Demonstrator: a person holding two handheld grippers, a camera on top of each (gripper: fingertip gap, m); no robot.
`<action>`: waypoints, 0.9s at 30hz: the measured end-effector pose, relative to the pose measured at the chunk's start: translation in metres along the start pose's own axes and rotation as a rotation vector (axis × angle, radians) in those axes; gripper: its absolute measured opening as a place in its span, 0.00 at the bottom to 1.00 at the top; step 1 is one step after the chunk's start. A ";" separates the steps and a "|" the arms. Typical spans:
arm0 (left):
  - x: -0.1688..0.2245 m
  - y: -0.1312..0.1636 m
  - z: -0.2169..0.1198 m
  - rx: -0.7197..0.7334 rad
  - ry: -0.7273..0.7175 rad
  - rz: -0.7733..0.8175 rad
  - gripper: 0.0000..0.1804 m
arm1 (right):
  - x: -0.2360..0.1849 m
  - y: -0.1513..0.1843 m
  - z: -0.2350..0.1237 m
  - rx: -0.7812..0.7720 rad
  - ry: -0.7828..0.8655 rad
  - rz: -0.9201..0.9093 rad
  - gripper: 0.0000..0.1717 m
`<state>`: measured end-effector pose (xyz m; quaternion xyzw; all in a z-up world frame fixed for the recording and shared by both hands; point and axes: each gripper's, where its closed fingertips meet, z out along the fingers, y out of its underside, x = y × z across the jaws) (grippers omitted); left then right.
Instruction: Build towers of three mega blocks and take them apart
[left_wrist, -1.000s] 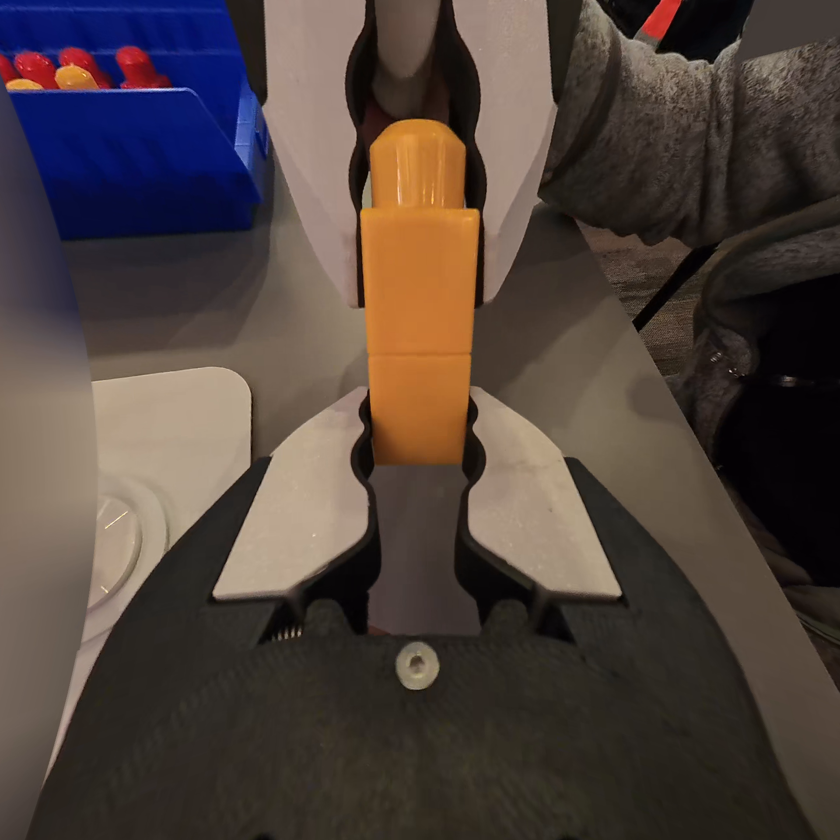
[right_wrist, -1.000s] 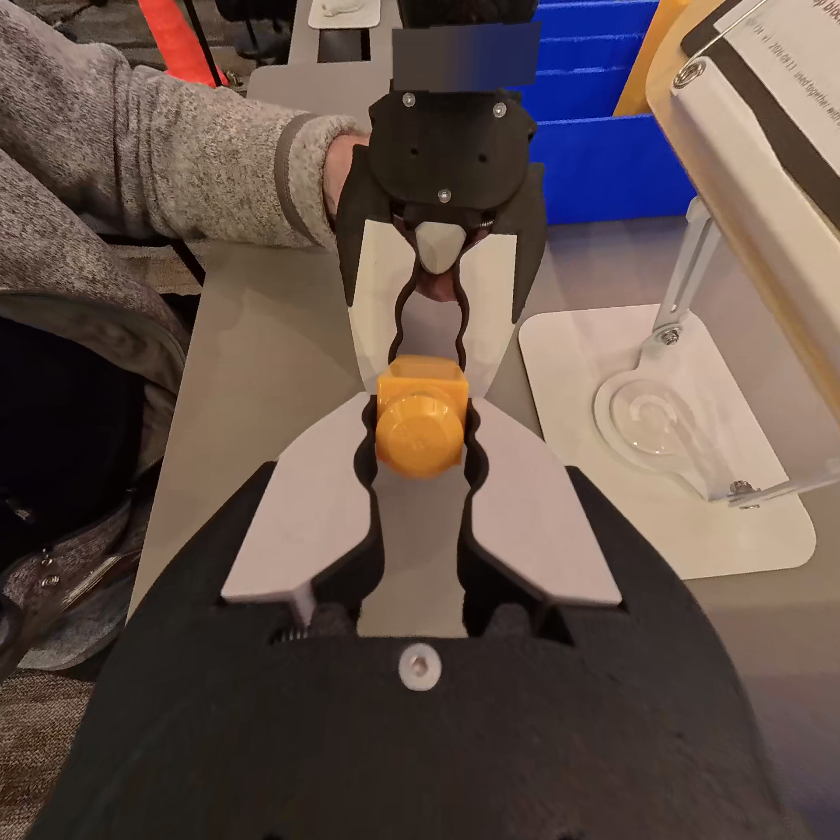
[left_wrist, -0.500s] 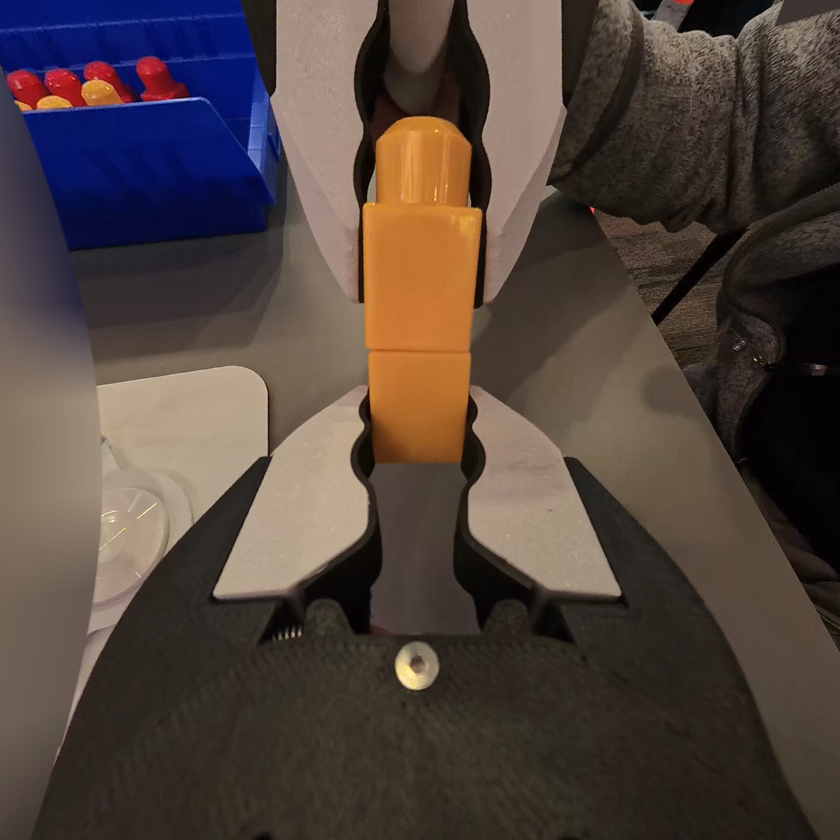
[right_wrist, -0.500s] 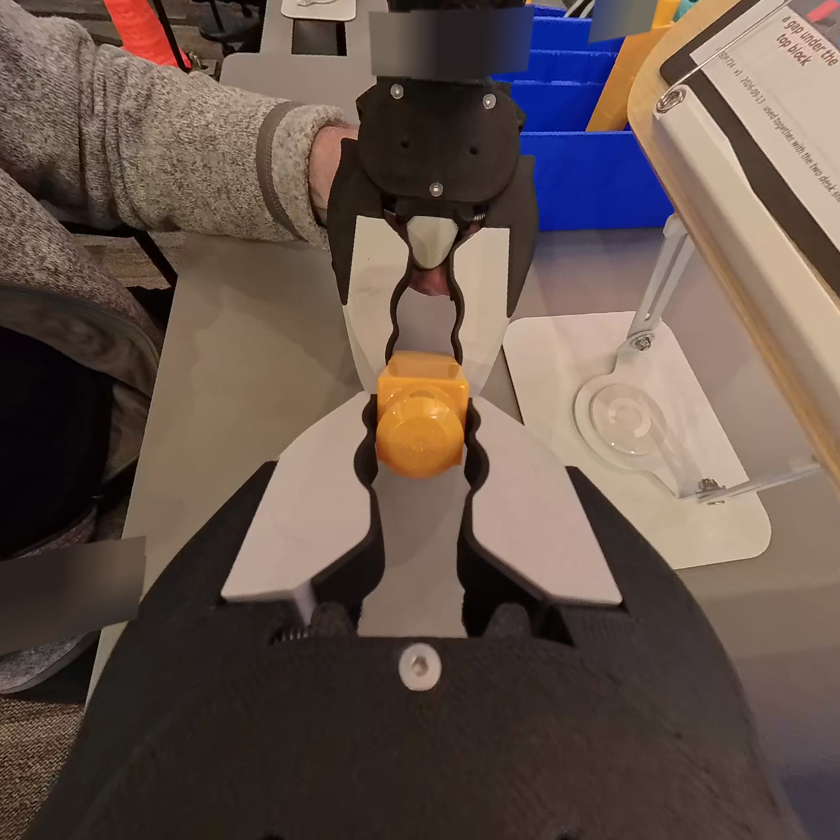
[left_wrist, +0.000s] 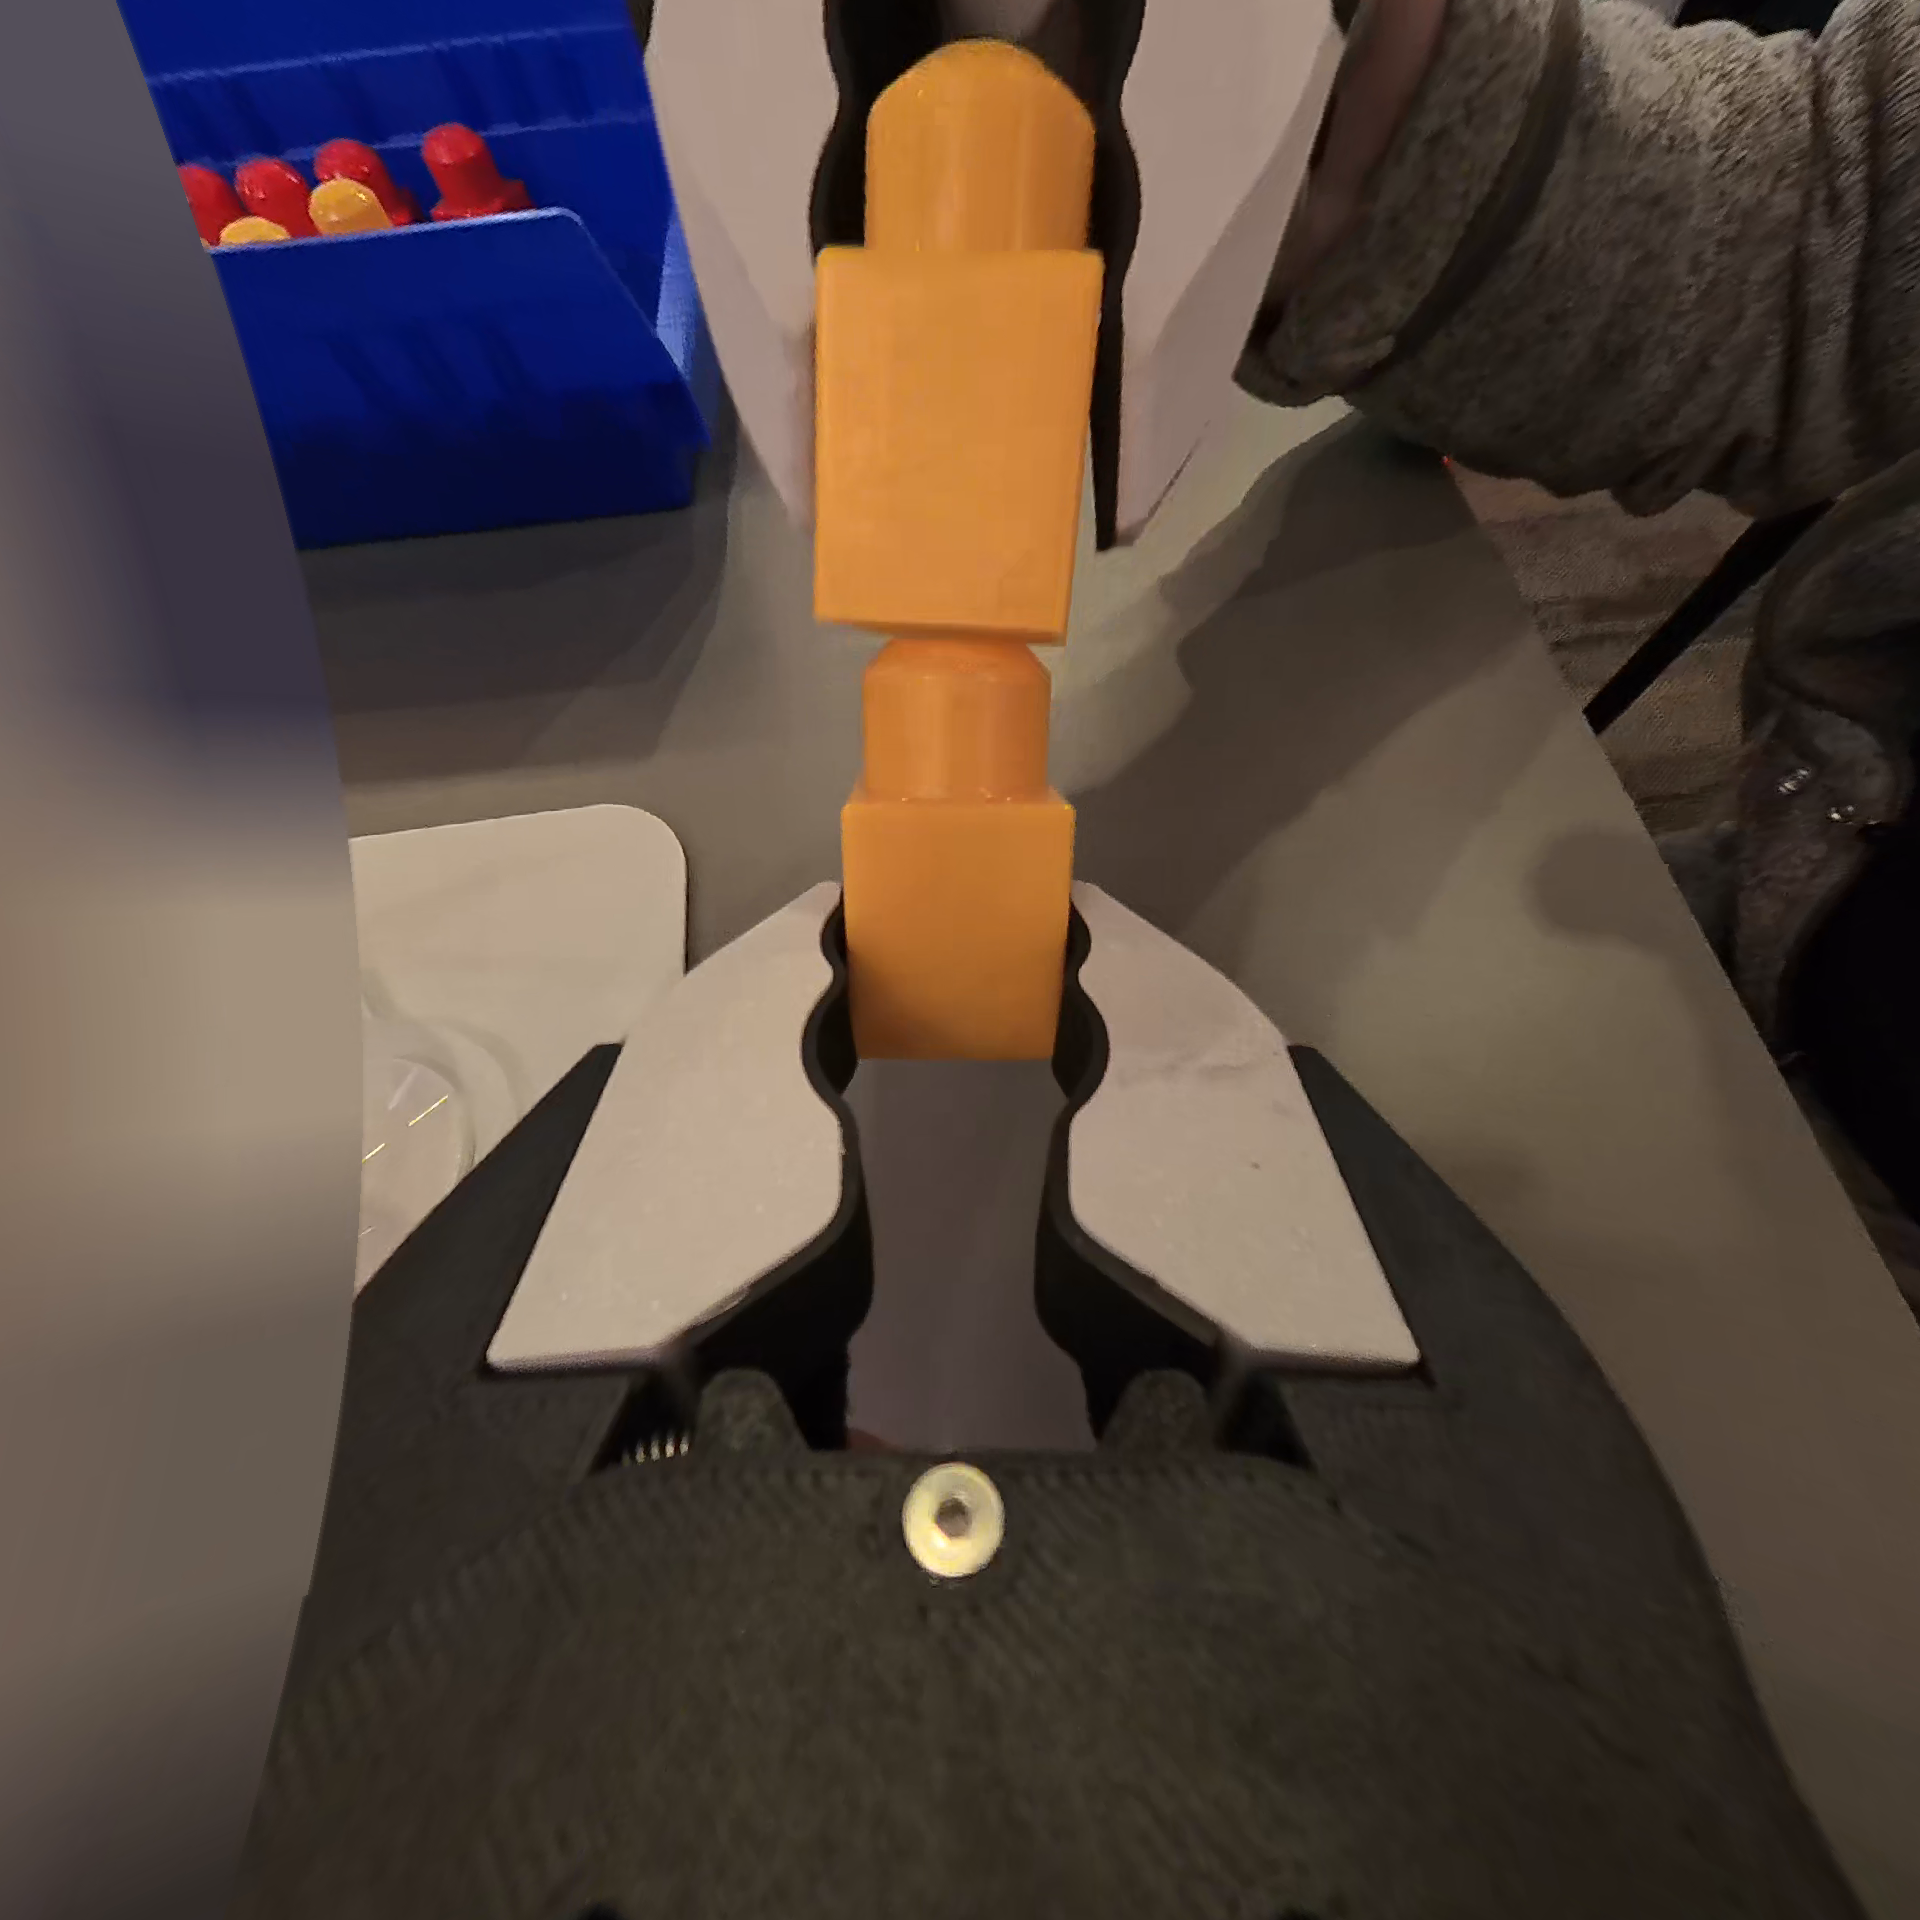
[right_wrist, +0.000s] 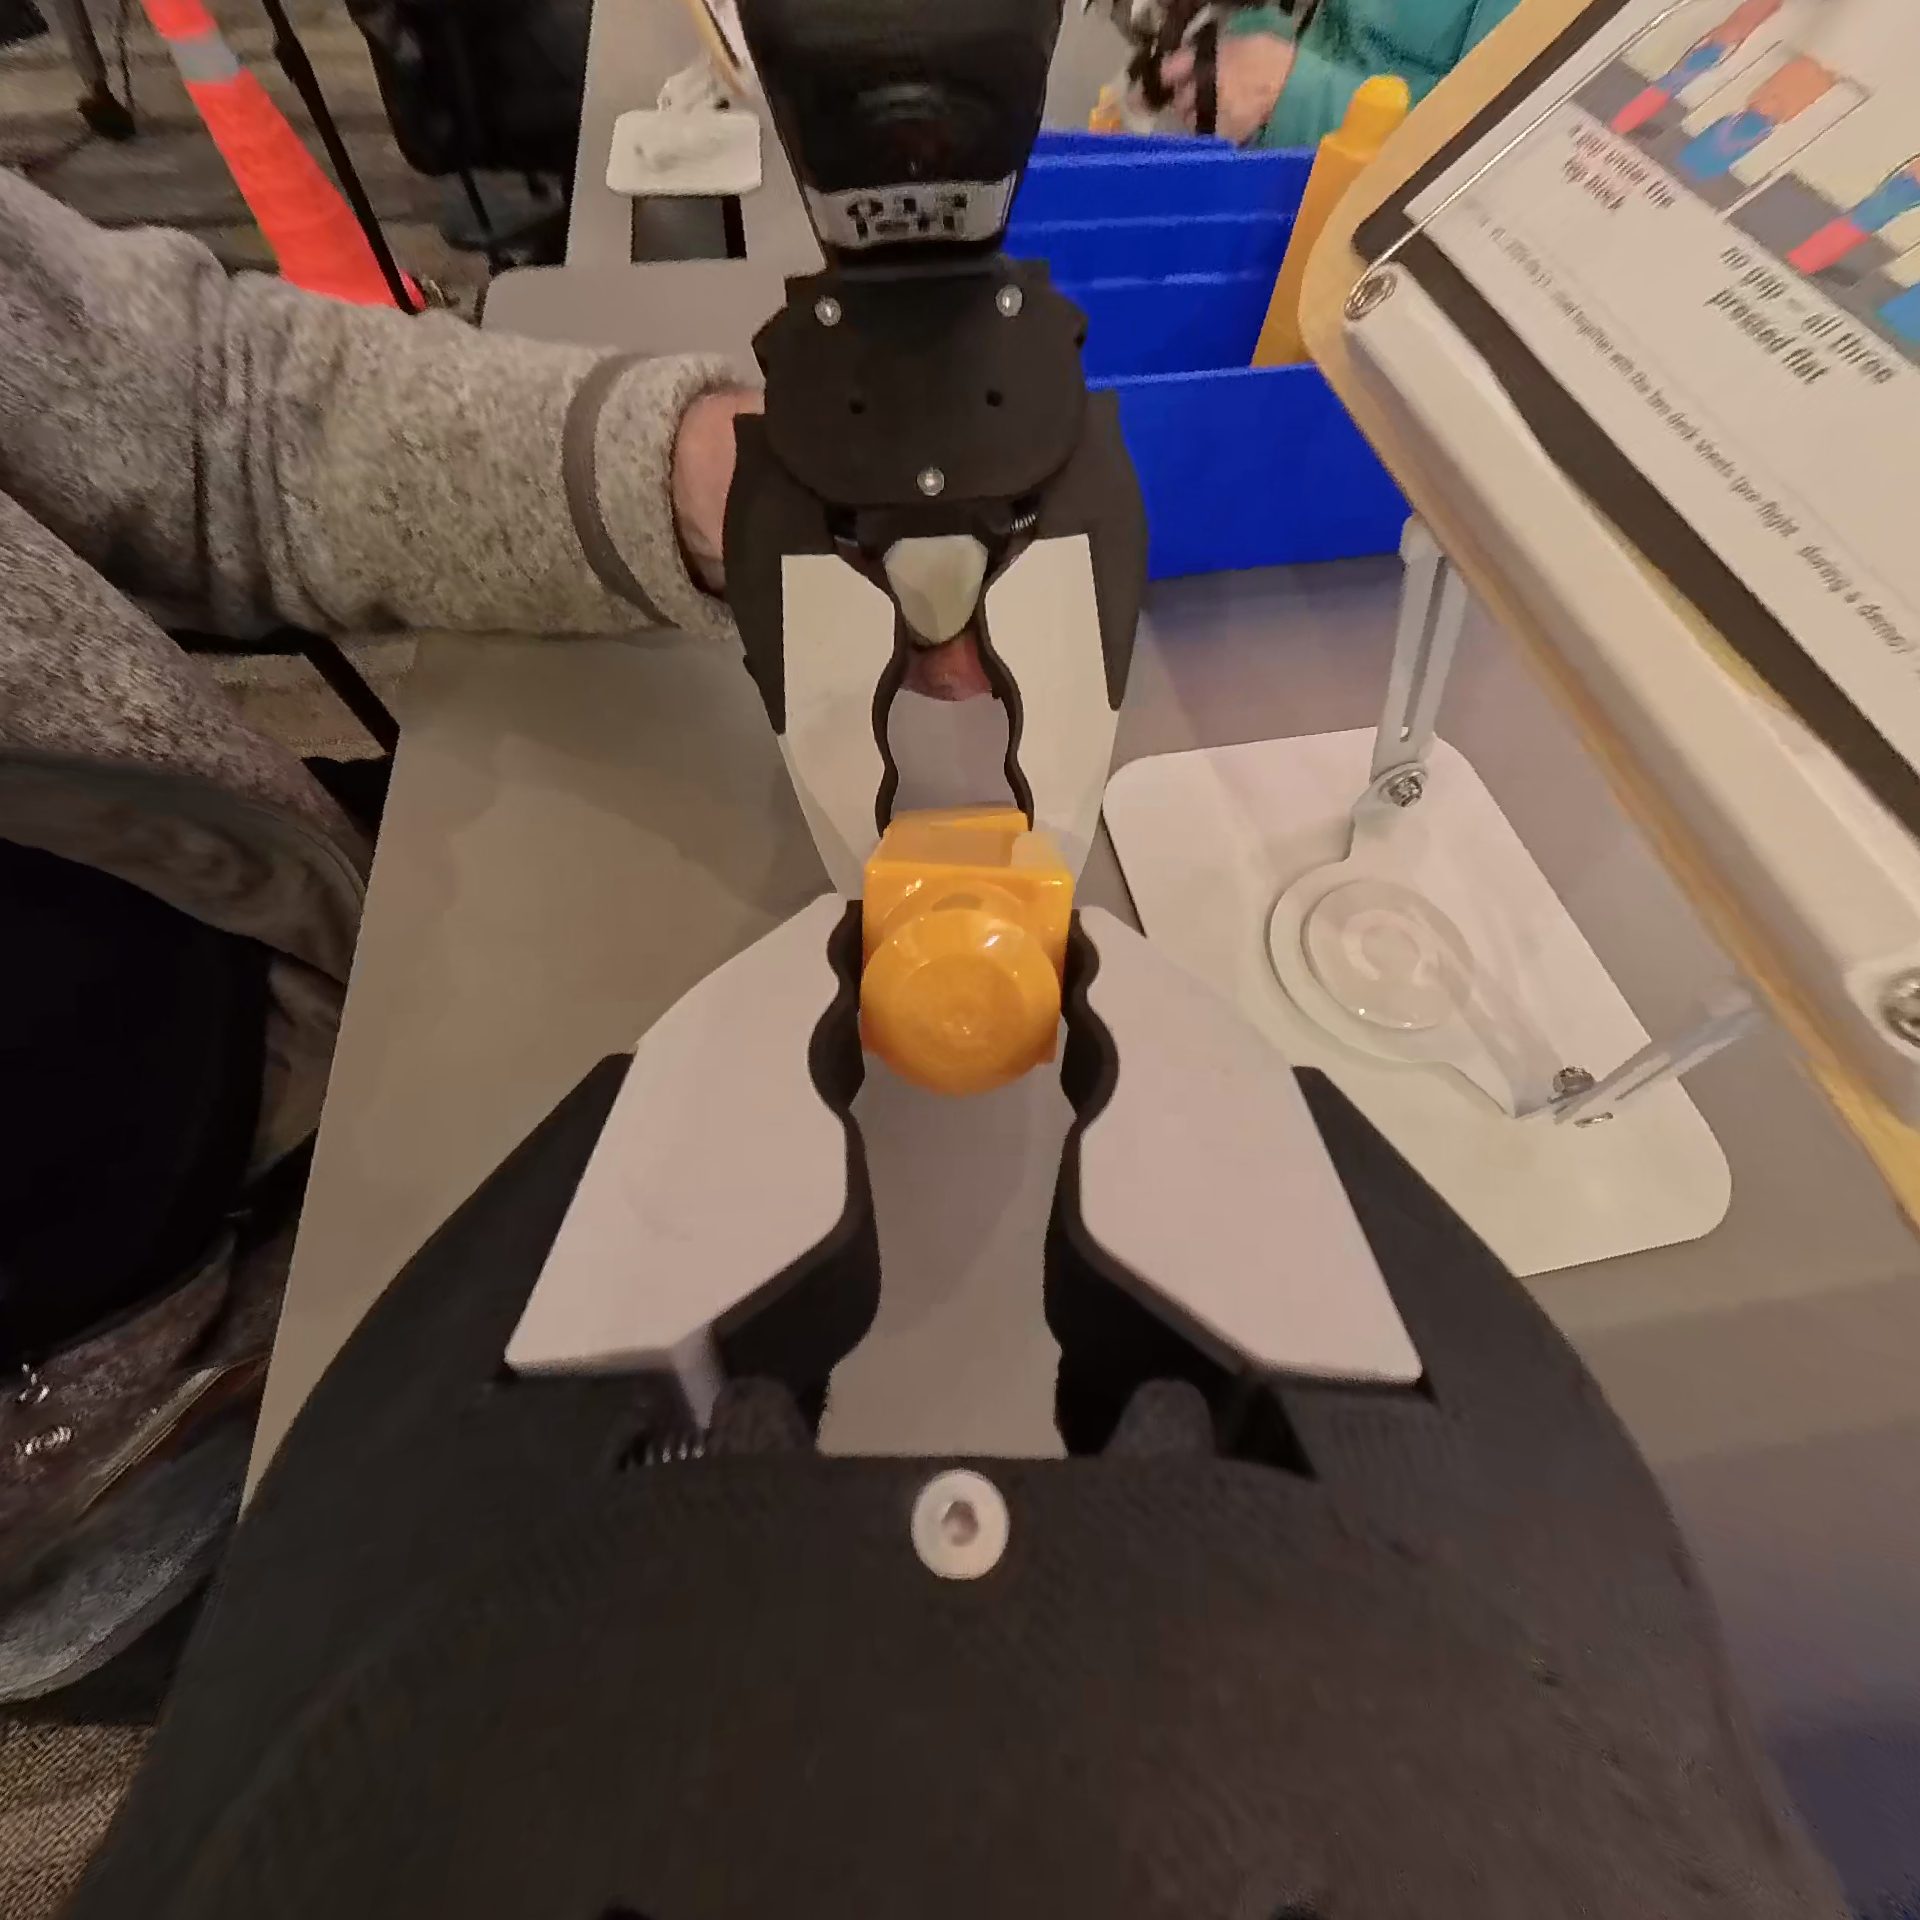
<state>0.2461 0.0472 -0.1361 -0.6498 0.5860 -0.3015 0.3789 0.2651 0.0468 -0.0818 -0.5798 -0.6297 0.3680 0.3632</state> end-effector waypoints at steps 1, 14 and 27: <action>-0.001 0.000 -0.001 0.006 -0.001 -0.007 0.19 | 0.001 -0.001 -0.003 0.009 0.003 -0.001 0.21; -0.004 0.002 0.000 0.019 0.010 -0.037 0.19 | 0.019 -0.001 -0.035 0.012 0.102 0.010 0.21; -0.004 0.004 0.002 0.017 0.013 -0.045 0.19 | 0.069 0.008 -0.118 -0.035 0.339 0.065 0.21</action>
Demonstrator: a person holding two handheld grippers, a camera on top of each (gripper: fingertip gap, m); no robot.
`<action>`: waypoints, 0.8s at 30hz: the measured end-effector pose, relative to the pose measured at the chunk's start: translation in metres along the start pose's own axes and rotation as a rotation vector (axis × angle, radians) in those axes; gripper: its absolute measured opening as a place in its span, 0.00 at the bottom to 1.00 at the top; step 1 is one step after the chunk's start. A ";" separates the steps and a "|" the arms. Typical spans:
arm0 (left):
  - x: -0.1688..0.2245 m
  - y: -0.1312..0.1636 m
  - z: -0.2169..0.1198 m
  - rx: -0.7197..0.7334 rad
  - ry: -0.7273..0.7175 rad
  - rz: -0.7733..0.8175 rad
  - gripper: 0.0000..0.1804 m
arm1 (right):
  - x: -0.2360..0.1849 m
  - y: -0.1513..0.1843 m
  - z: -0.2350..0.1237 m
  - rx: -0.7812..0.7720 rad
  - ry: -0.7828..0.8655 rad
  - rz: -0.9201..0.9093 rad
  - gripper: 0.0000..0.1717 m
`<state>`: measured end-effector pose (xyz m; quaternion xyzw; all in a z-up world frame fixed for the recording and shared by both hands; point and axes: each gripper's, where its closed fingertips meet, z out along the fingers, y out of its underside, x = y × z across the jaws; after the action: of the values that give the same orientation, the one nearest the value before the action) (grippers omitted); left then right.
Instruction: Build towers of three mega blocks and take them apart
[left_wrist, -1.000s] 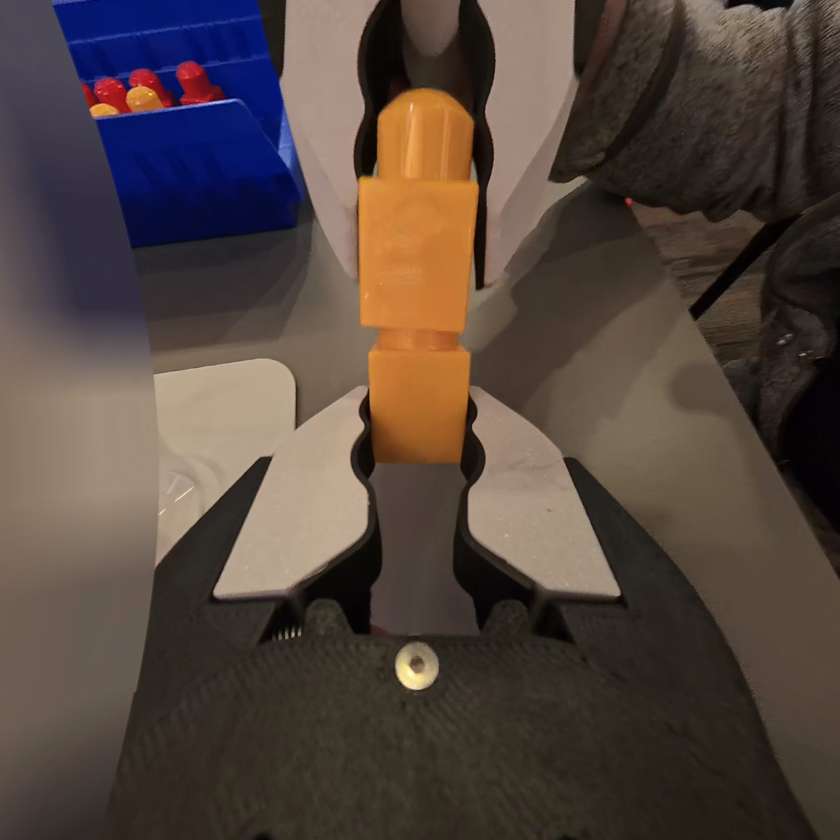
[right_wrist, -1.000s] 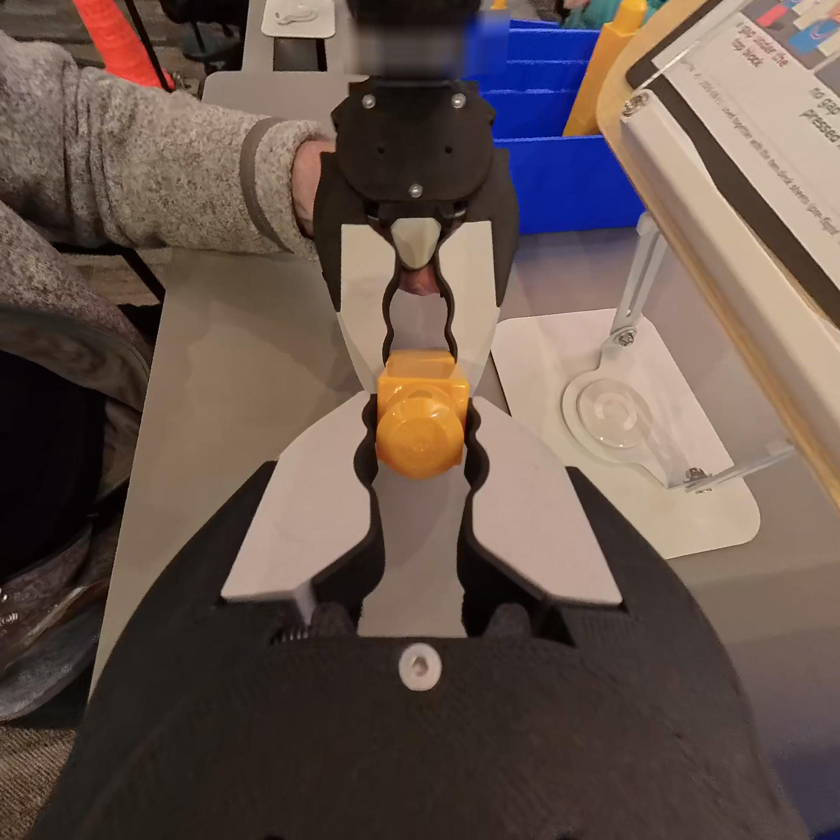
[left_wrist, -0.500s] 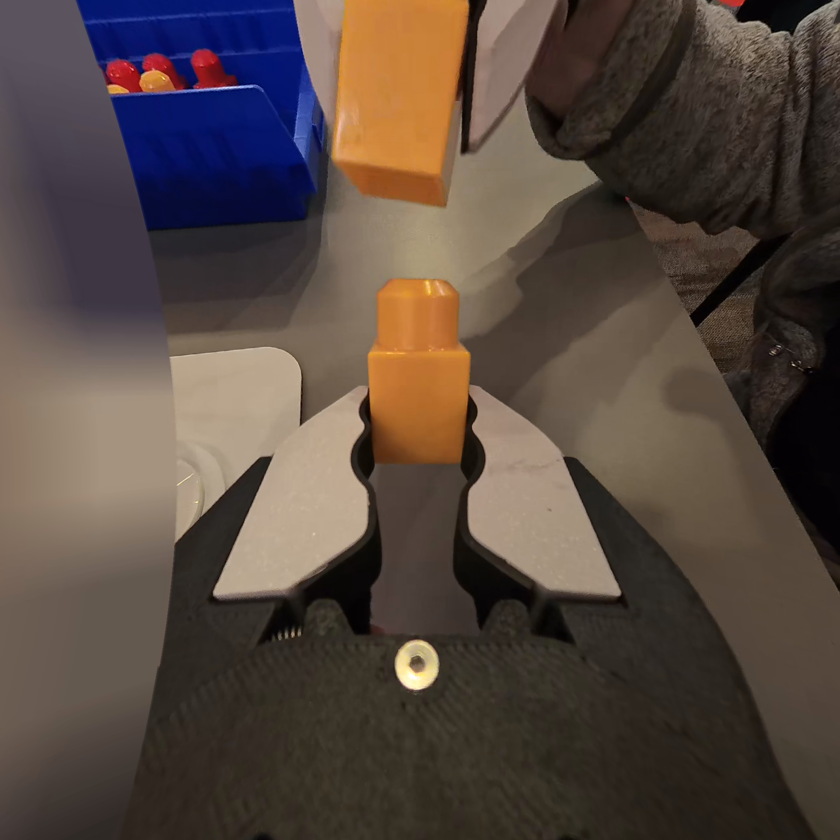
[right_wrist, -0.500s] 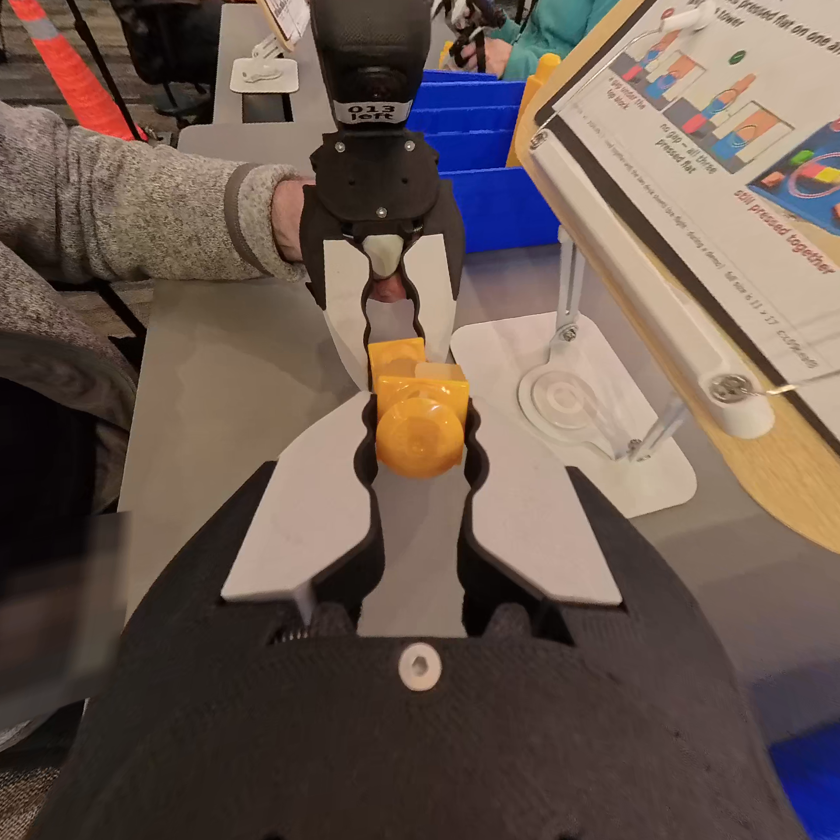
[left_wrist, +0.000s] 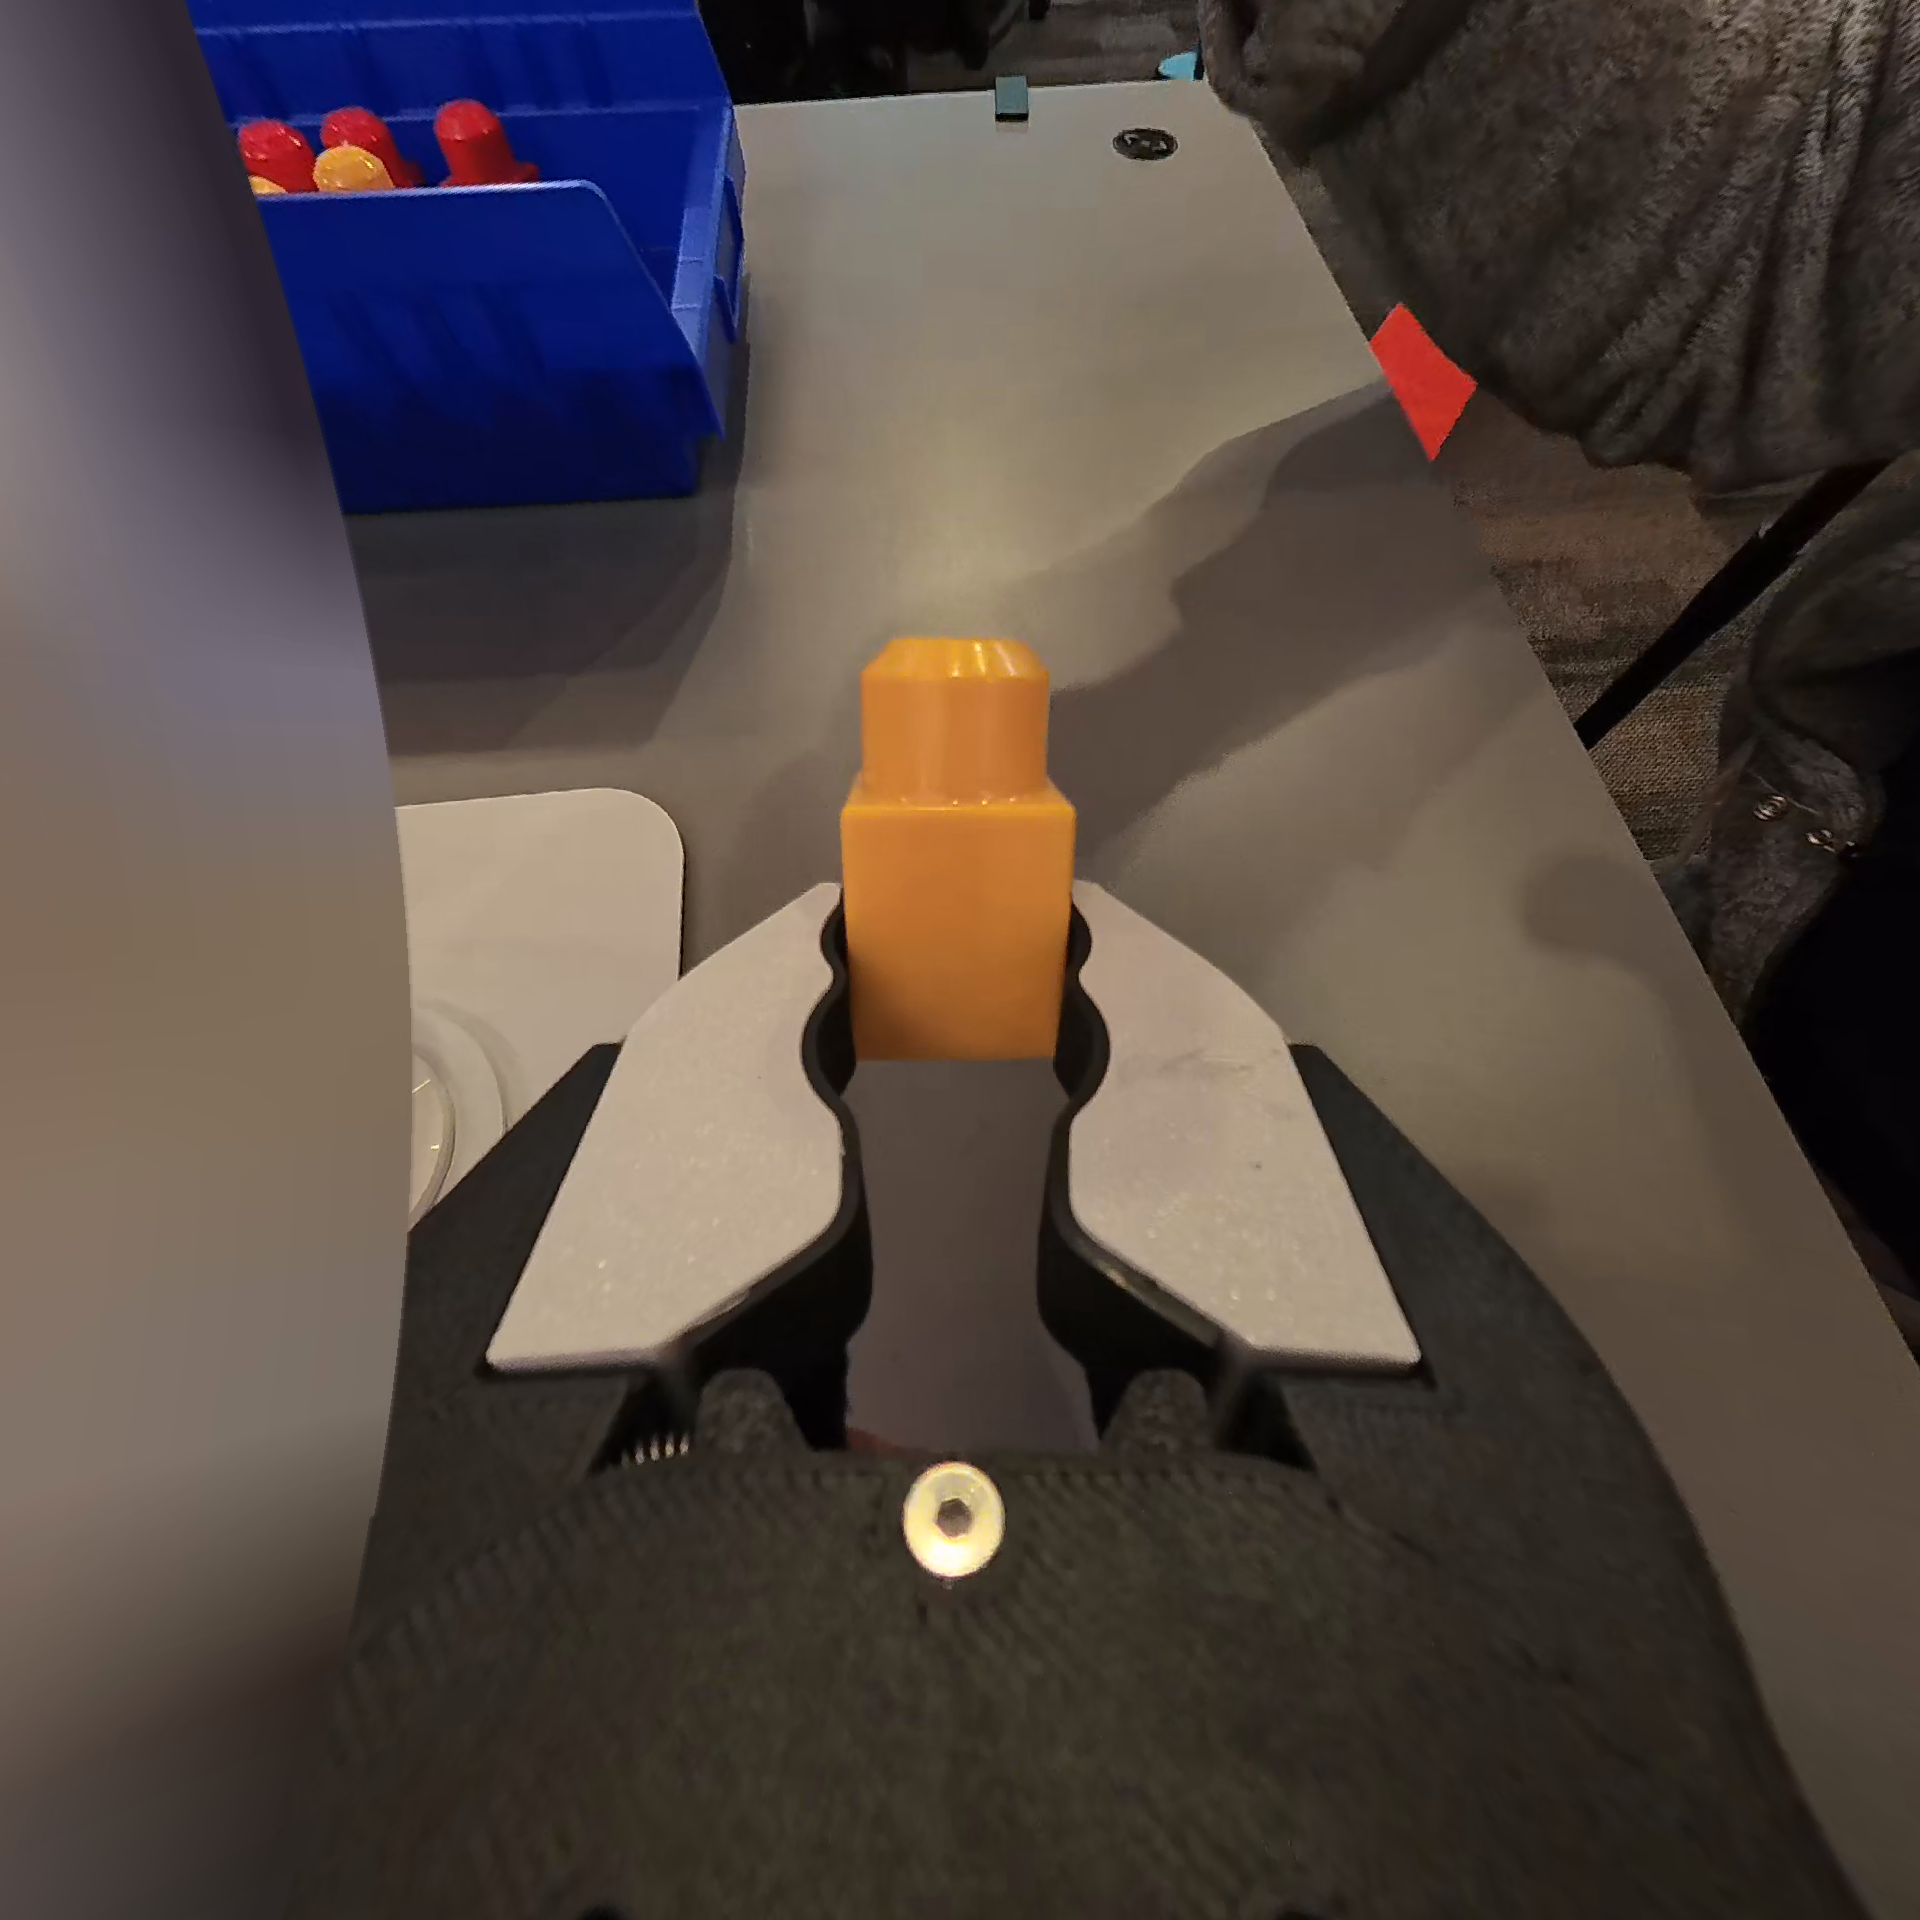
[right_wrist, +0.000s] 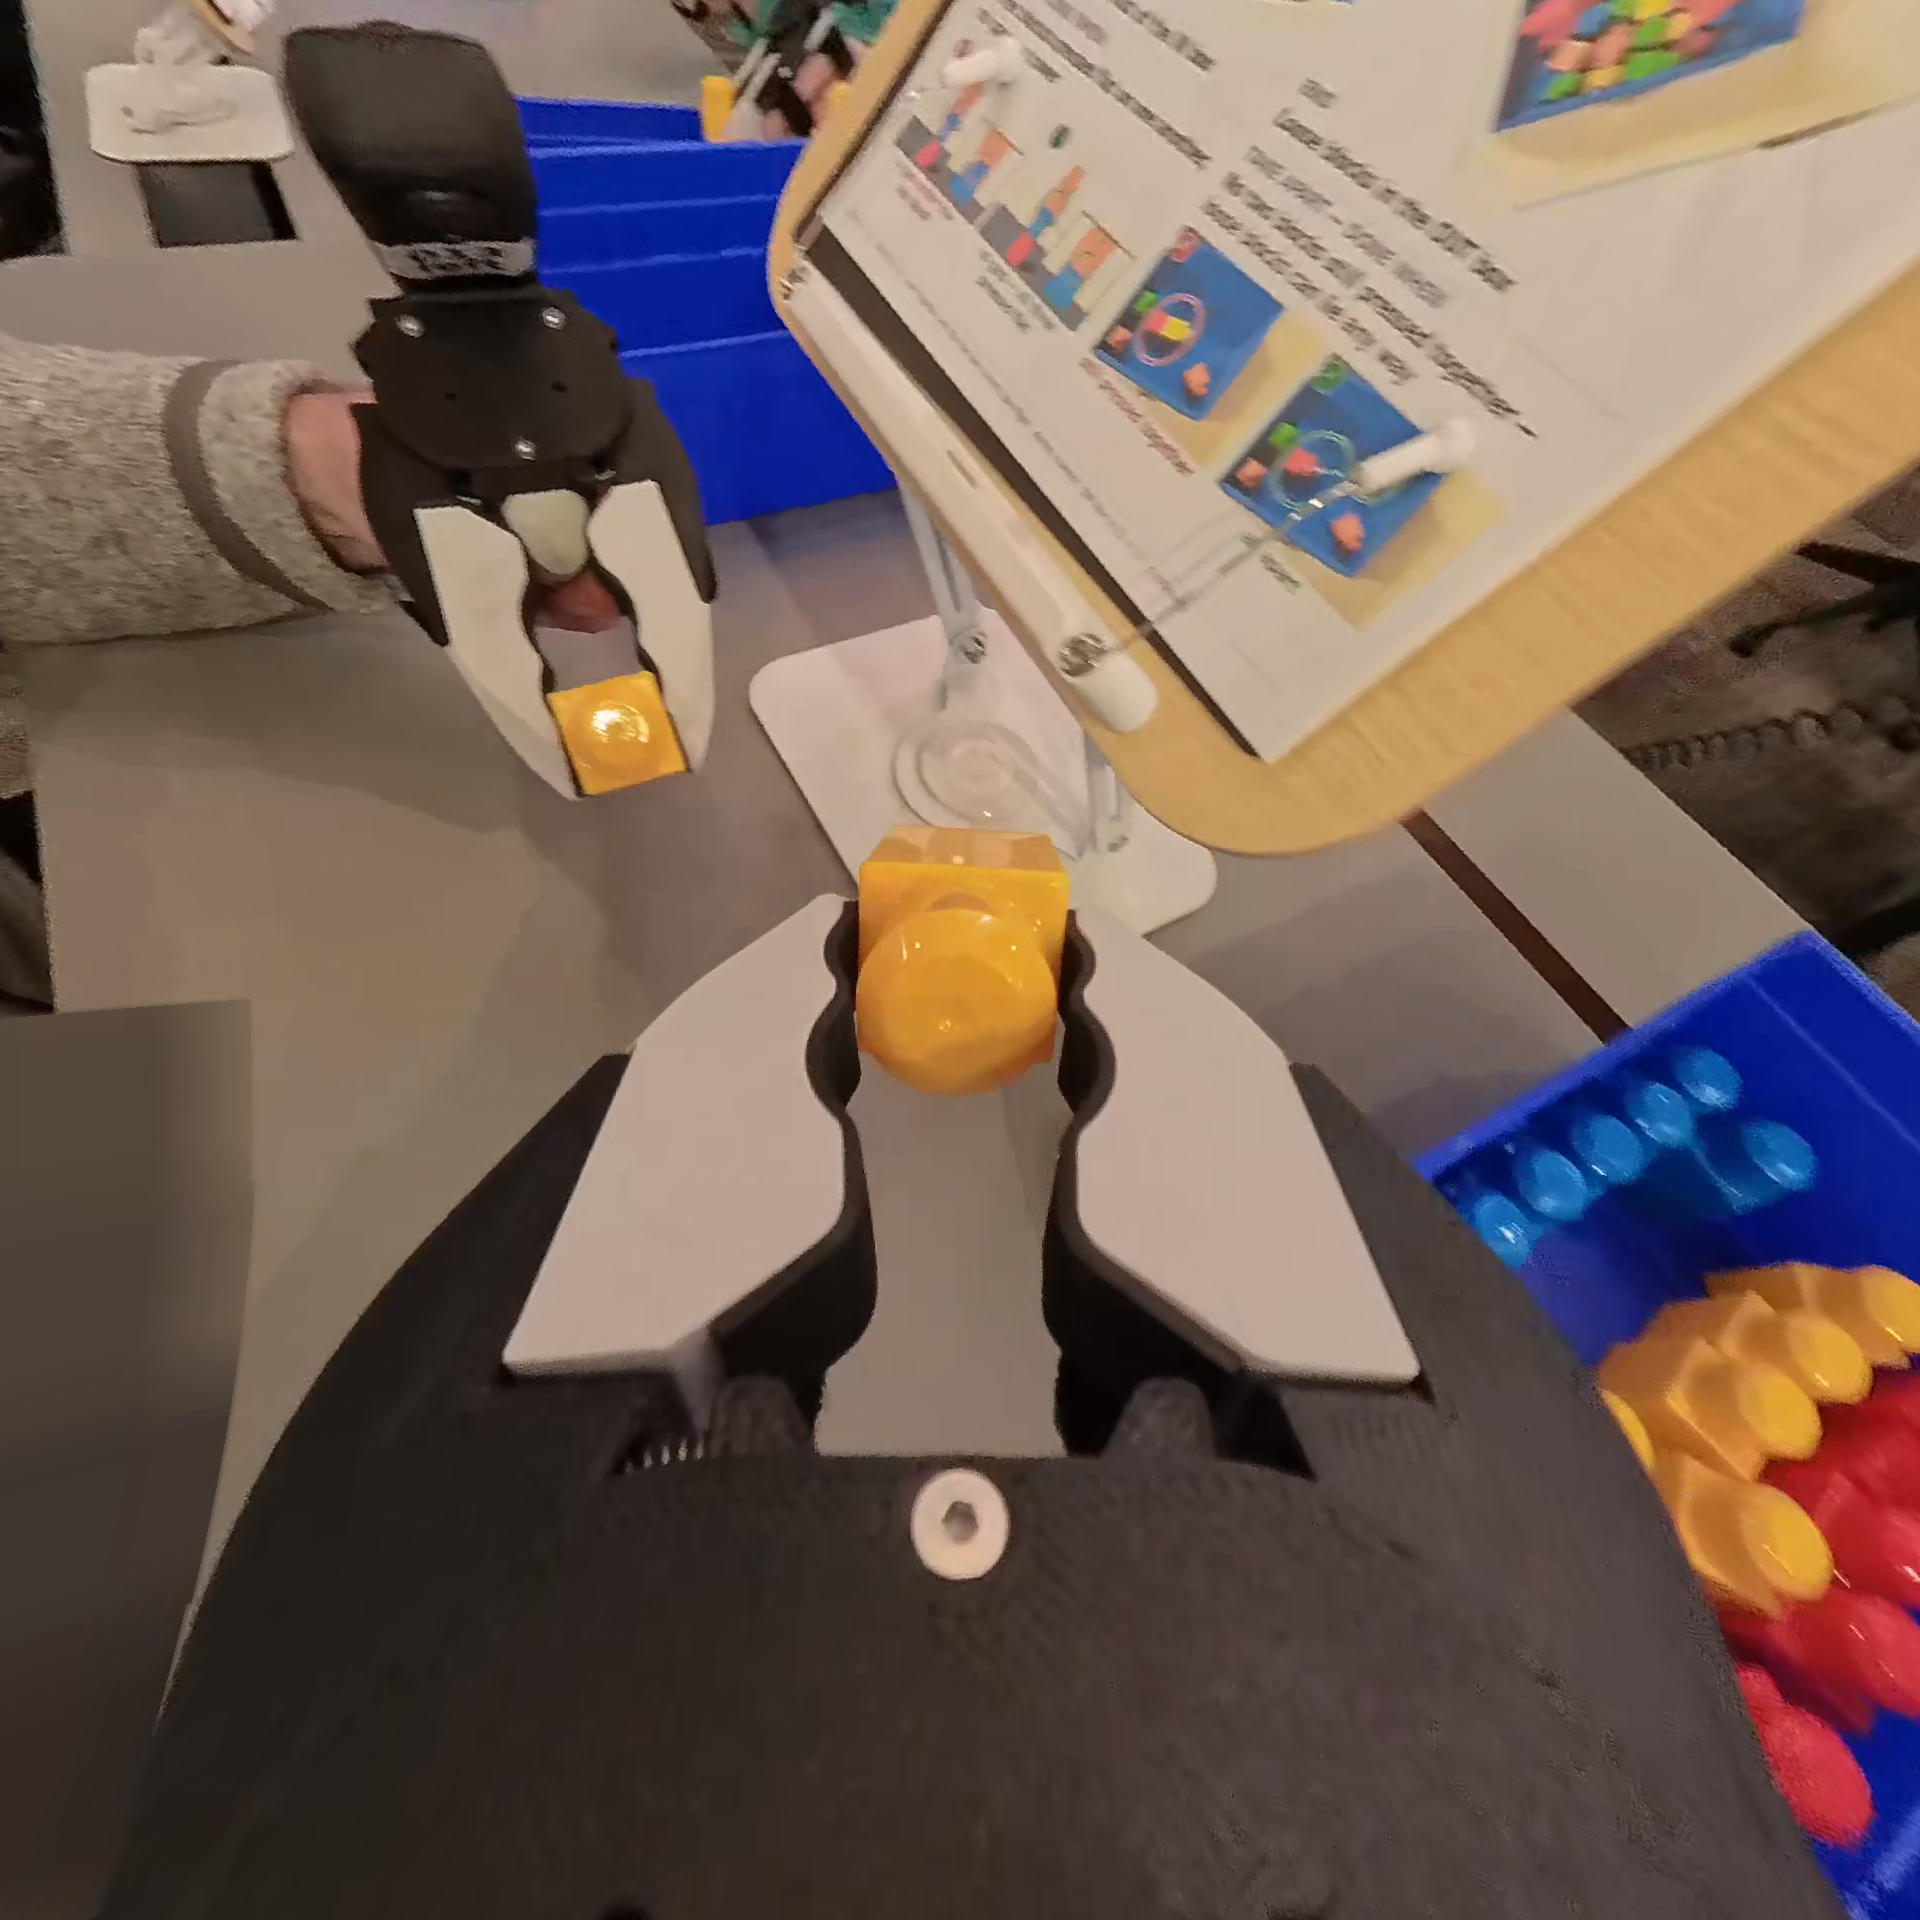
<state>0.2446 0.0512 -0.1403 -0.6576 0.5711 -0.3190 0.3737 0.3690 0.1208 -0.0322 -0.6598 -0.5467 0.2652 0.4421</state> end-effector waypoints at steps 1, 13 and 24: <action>0.000 0.000 0.000 0.001 0.001 -0.001 0.19 | 0.006 0.002 -0.004 -0.008 0.019 0.004 0.21; -0.001 0.000 0.001 0.003 -0.004 -0.003 0.19 | 0.083 0.041 -0.037 -0.147 0.214 0.132 0.21; -0.002 0.001 0.002 0.000 -0.003 -0.007 0.19 | 0.122 0.079 -0.050 -0.248 0.289 0.225 0.21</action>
<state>0.2454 0.0529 -0.1423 -0.6602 0.5681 -0.3194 0.3733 0.4809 0.2214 -0.0617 -0.7972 -0.4290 0.1462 0.3988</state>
